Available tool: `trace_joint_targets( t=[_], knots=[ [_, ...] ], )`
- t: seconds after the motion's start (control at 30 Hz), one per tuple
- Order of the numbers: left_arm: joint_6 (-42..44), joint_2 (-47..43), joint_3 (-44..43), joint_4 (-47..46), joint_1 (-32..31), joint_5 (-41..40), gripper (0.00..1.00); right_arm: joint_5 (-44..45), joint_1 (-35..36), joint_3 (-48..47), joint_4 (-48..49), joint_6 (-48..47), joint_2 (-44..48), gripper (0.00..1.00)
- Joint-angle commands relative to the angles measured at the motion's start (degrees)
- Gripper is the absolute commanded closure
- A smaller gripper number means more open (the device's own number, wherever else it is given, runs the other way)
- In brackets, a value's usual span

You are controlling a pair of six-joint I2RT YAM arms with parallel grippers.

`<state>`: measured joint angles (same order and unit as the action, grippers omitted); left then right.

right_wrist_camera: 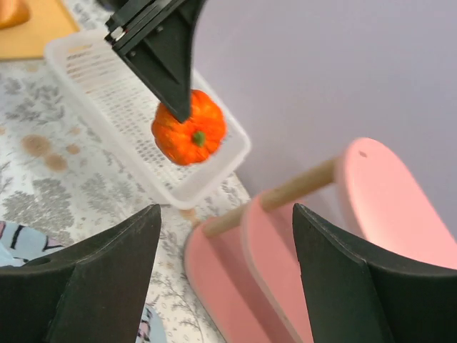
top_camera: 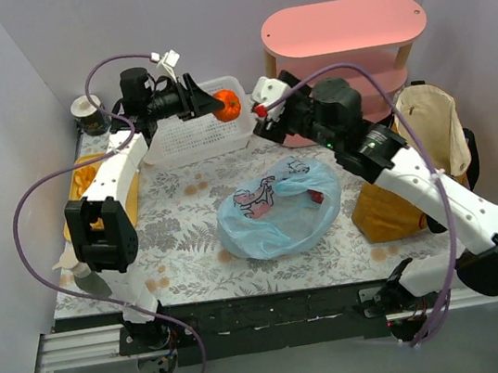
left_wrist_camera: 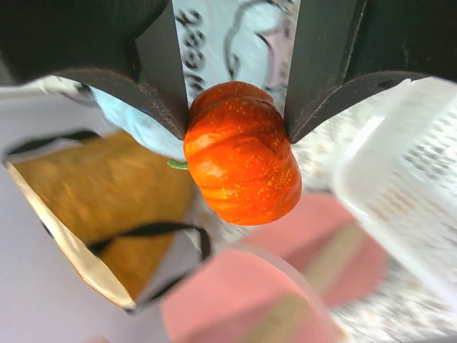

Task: Untie the knot of the grocery bags and take out the mixed food

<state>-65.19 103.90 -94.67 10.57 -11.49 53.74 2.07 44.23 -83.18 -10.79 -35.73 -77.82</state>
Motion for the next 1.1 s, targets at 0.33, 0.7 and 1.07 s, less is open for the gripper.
trace_joint_targets(
  t=[0.33,0.7,1.07],
  knots=[
    [1.4,21.7,-19.9,-2.7,2.8,-19.2,1.0,3.8,-6.5,-7.8,-20.6,0.2,5.8,0.2],
    [-1.7,34.0,-27.6,-7.6,3.0,-17.8,1.0,8.4,-8.4,-8.1,-30.4,-6.5,8.6,0.2],
    [-0.6,41.5,-31.9,-9.0,3.0,-16.3,1.0,9.8,-9.2,-8.6,-29.8,-8.0,6.2,0.21]
  ],
)
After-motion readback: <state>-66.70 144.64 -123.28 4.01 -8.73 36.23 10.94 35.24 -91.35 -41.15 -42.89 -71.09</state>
